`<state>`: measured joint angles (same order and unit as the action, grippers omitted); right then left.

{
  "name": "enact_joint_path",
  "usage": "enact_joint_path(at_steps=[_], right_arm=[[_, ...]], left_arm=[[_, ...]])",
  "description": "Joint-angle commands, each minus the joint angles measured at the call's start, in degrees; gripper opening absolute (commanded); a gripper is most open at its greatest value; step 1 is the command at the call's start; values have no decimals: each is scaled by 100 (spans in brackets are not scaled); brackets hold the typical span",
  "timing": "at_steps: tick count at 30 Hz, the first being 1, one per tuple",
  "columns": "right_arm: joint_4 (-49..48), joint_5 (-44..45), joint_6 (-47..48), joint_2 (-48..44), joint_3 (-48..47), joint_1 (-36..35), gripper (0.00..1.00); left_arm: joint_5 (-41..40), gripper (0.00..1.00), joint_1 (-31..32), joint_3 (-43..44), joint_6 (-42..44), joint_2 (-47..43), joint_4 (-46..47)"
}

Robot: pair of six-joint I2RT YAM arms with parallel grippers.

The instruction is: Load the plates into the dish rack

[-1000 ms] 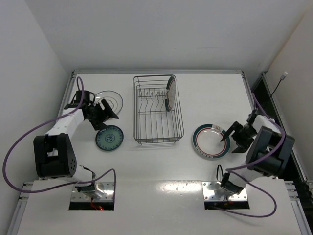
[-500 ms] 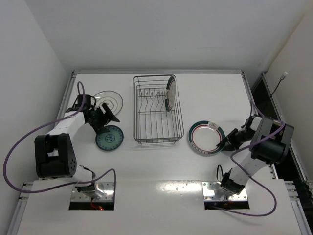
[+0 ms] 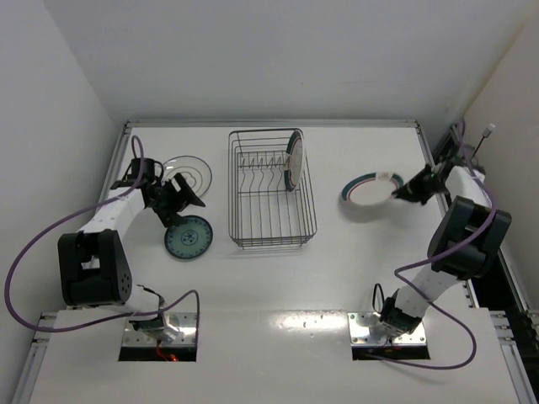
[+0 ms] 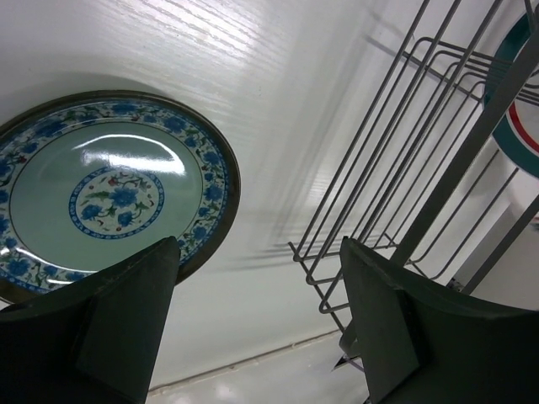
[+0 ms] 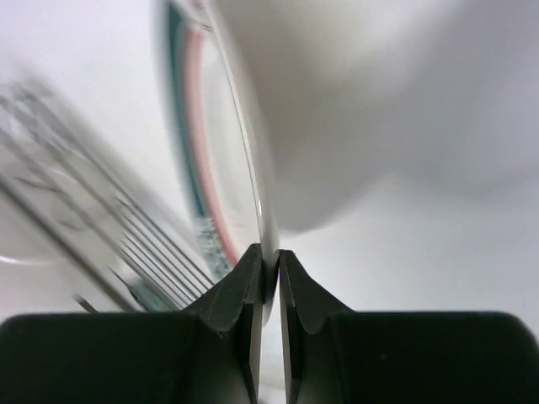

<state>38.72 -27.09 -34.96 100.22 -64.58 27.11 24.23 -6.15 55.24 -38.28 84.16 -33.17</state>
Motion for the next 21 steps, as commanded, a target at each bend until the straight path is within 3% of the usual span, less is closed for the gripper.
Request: enact_joint_path(at_steps=[1,7,10,15,18,21], right_arm=[[-224,344,-729,-170,-1623,-179,0],[292,1615,-802,-240,-3567,-1224,0],[399,2197,-802,-346,-3992,-1989,0],[759,3884,-600,-434,-4807,-3535,0],[1198,4999,-529,-83,-5563,-4353,0],[1664,5581,-529,444,-6329,-5055,0]], left_arm=[[12,74,-53,303,198,-128,-234],[-59,74,-53,558,339,-75,-506],[-59,74,-53,558,339,-75,-454],[-59,74,-53,505,347,-128,-454],[-59,74,-53,505,417,-189,-629],[-59,74,-53,505,488,-251,-690]])
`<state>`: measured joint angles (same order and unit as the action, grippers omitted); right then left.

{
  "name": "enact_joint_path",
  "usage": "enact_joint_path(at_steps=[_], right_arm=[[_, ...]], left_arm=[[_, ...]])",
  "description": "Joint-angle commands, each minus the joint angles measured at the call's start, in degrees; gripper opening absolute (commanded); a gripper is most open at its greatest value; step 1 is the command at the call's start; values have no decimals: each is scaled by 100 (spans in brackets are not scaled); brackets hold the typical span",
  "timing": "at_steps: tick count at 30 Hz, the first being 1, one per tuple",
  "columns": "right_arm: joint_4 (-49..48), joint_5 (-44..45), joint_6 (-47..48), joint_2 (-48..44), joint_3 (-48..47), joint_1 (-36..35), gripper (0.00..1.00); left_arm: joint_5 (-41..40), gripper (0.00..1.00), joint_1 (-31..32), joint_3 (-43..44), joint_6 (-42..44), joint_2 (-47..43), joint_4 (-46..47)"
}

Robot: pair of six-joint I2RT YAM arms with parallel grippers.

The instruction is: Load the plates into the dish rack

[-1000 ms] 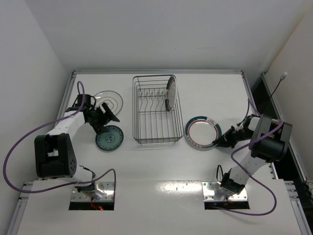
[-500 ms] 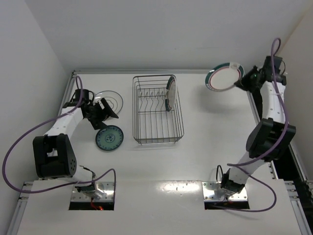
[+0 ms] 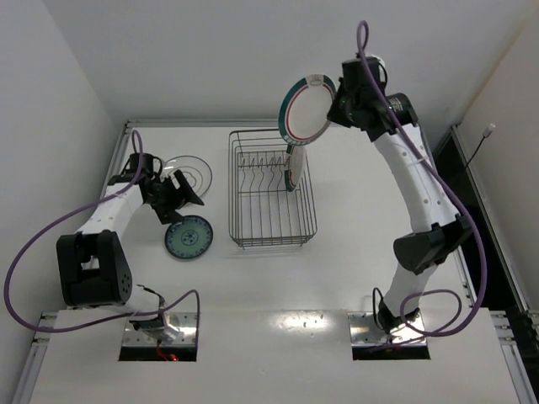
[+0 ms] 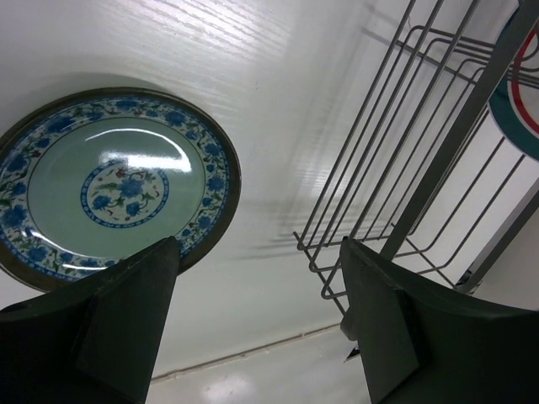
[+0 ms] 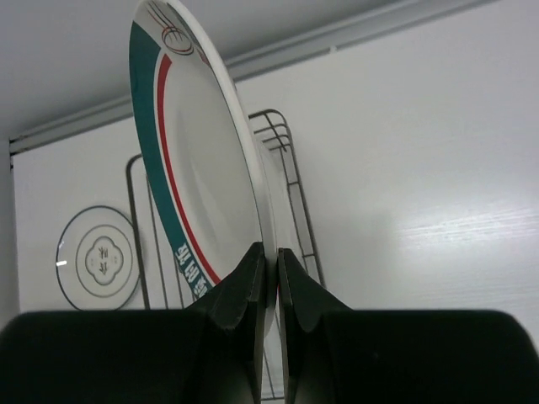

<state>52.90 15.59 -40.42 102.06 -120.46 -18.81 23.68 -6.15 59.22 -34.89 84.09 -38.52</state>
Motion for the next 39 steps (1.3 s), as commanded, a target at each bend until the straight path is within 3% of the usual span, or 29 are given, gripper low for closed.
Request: enact_joint_path(at_steps=[1,9,15,24,30,39], right_arm=[[299,1671,17,357,-855,-622,0],[458,3438,131,1297,-1233,-1844,0],[589,4249,263,1694,-1594,-2135,0],[230,5268,1317,2063,-1472,-2382,0],[-437,5331,1888,2116,-1076,-2443,0],[-500,5068,1889,2626,-813,-2496,0]], left_arm=[[-4,74,-53,107,271,-297,-208],[58,74,166,-138,440,-481,-331],[58,74,369,-139,440,-587,-331],[5,74,369,-192,440,-640,-331],[5,74,246,-192,492,-640,-331],[-109,74,193,-244,545,-693,-437]])
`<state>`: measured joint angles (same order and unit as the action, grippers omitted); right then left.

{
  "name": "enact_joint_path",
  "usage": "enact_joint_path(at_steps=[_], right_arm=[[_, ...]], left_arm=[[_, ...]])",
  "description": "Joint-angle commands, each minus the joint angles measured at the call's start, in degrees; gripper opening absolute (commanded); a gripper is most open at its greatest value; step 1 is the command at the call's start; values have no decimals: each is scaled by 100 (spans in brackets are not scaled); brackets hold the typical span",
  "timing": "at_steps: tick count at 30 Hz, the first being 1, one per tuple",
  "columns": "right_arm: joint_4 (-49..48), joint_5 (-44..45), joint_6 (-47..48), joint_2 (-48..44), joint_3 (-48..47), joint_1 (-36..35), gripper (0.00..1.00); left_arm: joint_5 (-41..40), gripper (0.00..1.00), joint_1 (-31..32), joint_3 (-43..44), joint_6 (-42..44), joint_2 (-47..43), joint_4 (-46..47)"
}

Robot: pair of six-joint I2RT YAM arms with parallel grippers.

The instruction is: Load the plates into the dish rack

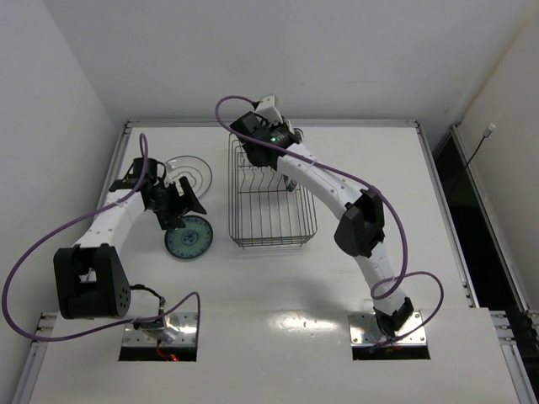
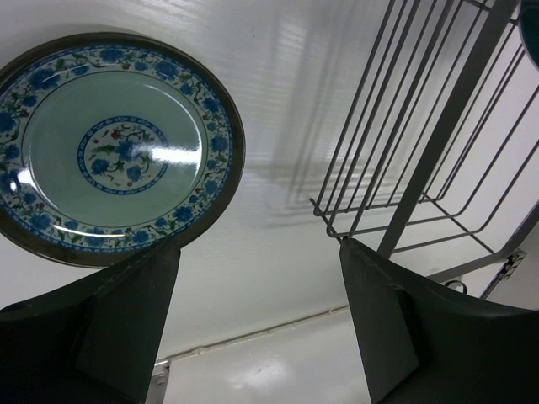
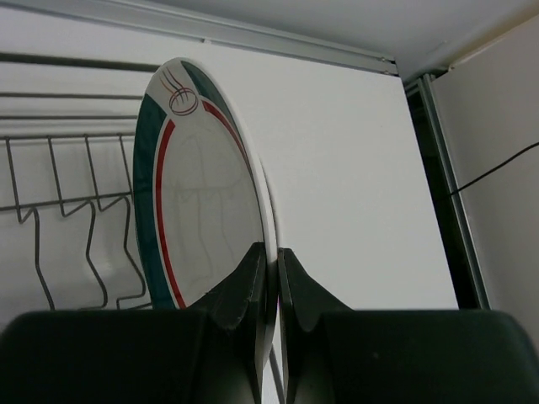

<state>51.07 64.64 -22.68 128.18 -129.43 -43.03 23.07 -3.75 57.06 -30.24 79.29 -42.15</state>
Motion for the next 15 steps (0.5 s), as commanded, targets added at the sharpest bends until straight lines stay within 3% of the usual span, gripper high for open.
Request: enact_joint_path(at_steps=[1,8,13,15], right_arm=[[-378,76,114,14,84,-135,0],[69,-671,-535,225,137,-136,1],[272,-1199,-870,94,137,-22,15],[272,-1322,-870,-12,85,31,27]], left_arm=[[-48,74,-47,-89,80,-264,-74],[-48,74,-161,-274,80,-265,-74],[-223,74,-345,-327,80,-317,-74],[-302,76,-442,-327,80,-369,-135]])
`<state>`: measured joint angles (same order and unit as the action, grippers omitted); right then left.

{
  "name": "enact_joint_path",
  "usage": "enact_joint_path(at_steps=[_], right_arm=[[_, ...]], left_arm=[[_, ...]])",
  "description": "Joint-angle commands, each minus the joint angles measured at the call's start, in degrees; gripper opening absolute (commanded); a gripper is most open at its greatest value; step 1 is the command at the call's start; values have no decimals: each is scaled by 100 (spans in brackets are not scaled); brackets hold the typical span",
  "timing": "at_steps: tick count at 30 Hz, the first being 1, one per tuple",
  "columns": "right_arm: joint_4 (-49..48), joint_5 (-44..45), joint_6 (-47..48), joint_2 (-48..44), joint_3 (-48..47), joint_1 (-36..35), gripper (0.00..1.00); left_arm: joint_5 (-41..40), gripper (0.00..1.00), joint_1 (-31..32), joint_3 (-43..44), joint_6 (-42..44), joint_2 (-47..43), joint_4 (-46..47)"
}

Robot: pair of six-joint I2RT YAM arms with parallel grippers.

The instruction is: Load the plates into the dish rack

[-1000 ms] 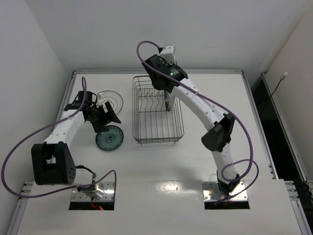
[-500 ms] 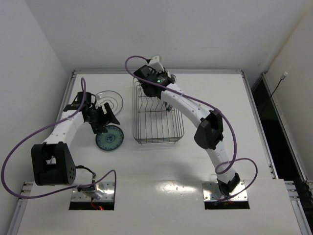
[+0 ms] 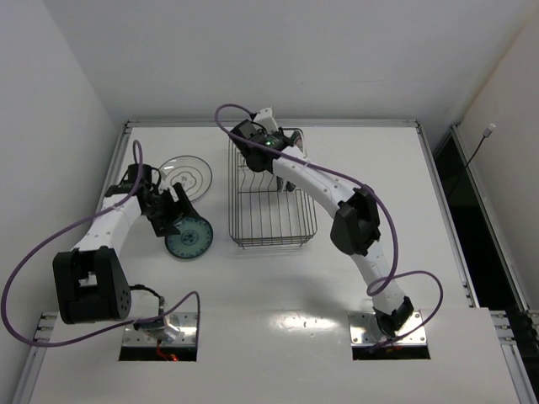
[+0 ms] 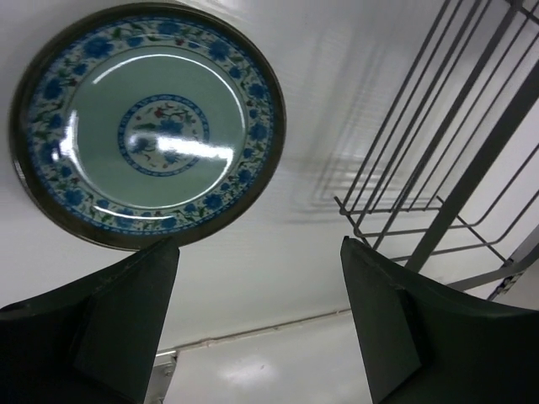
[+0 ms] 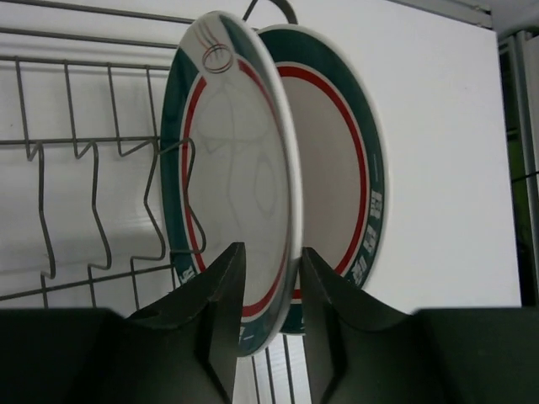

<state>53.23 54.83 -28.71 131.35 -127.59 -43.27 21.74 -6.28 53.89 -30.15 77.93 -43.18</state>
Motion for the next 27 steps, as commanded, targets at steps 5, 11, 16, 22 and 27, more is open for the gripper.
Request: enact_joint_path(at_steps=[5,11,16,22,27], right_arm=[[56,-552,303,-715,-643,-6,56],[-5,-1025,621,-1848,-216,2,71],[-120,-2220,674,-2877,655,55,73],[-190,-3320,515,-3712,1911,169,73],[-190,-3628,515,-4055,2334,397,73]], left_arm=[[-363,77,-838,-387,19,-349,28],[-56,77,-1918,-862,-280,-191,581],[40,77,-2052,-538,-658,108,1249],[787,77,-2052,-406,-1774,898,3129],[605,77,-1763,463,-1845,2093,3465]])
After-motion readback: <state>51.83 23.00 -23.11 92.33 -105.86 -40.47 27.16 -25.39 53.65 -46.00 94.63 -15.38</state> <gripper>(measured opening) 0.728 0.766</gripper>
